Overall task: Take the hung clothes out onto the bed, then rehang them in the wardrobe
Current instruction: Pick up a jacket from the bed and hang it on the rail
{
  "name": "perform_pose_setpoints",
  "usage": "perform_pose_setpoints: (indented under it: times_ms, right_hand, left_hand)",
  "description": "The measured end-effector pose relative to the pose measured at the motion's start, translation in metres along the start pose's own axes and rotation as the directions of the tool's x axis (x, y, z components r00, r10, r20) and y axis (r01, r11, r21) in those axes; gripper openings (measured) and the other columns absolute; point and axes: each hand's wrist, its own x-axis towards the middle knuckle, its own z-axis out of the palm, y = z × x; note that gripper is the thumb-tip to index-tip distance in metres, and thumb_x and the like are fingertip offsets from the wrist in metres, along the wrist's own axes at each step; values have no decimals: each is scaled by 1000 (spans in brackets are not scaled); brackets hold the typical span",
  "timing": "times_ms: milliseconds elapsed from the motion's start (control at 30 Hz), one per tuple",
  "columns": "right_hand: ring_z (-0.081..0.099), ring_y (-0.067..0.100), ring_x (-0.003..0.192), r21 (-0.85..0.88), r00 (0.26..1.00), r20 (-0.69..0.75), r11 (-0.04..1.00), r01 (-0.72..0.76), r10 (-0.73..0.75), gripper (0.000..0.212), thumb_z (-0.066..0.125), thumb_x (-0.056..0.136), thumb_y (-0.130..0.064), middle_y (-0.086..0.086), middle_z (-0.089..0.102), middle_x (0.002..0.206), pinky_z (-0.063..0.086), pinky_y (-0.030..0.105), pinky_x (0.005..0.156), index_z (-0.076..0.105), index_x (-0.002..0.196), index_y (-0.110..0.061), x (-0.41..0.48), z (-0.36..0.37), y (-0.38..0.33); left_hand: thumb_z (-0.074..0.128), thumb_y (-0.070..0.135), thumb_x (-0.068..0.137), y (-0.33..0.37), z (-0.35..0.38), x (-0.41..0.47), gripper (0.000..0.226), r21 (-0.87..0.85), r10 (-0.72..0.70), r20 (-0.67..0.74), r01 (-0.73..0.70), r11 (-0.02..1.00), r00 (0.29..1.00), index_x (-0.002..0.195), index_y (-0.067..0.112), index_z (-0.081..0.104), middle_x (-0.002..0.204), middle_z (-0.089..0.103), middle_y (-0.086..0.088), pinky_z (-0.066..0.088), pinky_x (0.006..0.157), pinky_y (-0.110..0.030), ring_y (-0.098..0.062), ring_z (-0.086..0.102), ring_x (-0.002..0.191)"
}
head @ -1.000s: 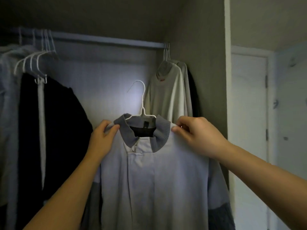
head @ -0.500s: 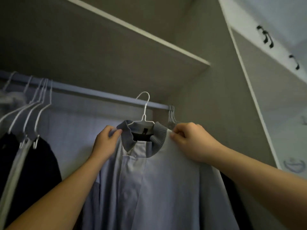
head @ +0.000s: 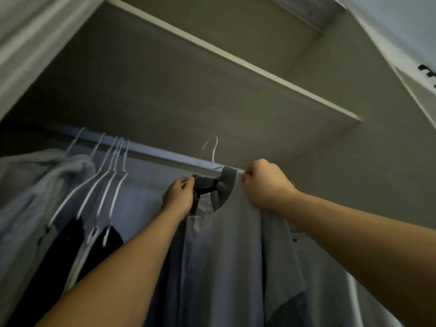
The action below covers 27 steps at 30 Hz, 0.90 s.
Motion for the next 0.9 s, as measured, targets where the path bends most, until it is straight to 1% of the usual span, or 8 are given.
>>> perform_pose_setpoints:
  times_ms: [67,133,300,433,567,667,767,900]
  right_hand:
    - [51,29,72,9,1000,12,1000,-9,8,20,49,96,-22,8,52,77,44,33,65,57,87,-5,5,9,-6]
    - [53,29,74,22,999,26,999,-24,23,18,50,95,-23,6,52,78,43,33,66,56,88,-7,7,18,-10]
    - [56,29,71,75,996,88,997,-29,22,24,54,93,-24,9,53,73,42,31,61,52,73,-10,7,41,-6]
    - [57,30,73,84,992,119,996,-43,32,25,54,93,-29,10,57,77,43,31,62,55,75,-10,6,46,1]
    - [57,31,94,-194,992,71,974,115,-103,25,45,96,-34,10,58,107,43,35,70,56,107,-15,-10,41,2]
    - [43,31,126,-465,937,122,815,345,-328,54,37,98,-48,7,43,138,38,45,95,35,140,-15,-32,42,5]
    - [31,27,139,-555,917,244,730,399,-315,78,33,95,-56,8,26,155,31,46,104,11,153,-9,-45,46,15]
    - [3,21,150,-584,908,335,700,410,-253,92,35,93,-63,6,-6,164,21,46,114,-6,155,-9,-52,45,36]
  left_hand:
    - [41,70,81,-2,-1,-7,61,-53,11,53,-8,999,999,127,33,57,131,61,-3,43,106,-45,-29,54,120]
    - [40,74,75,-5,1,-11,66,-74,12,81,-6,997,997,126,36,57,130,61,-1,43,106,-47,-26,56,118]
    - [49,53,95,-14,10,-21,17,-111,57,47,-51,993,997,95,41,60,113,65,0,47,101,-46,-23,59,107]
    - [46,63,87,-22,17,-22,20,-107,68,35,-63,992,997,83,47,58,110,66,1,48,99,-44,-23,60,105]
    - [35,81,69,-30,28,-24,37,-133,63,56,-55,990,996,86,58,57,113,65,6,47,100,-46,-21,59,107]
    - [33,84,70,-37,38,-28,33,-151,83,96,-68,986,992,91,68,52,120,62,11,45,103,-48,-17,58,112]
    - [29,86,70,-39,50,-29,46,-132,90,96,-77,988,991,103,61,51,129,56,11,41,107,-48,-17,53,119]
    - [29,85,67,-38,71,-33,80,-133,109,76,-98,986,991,130,42,51,141,51,3,37,110,-45,-19,49,128]
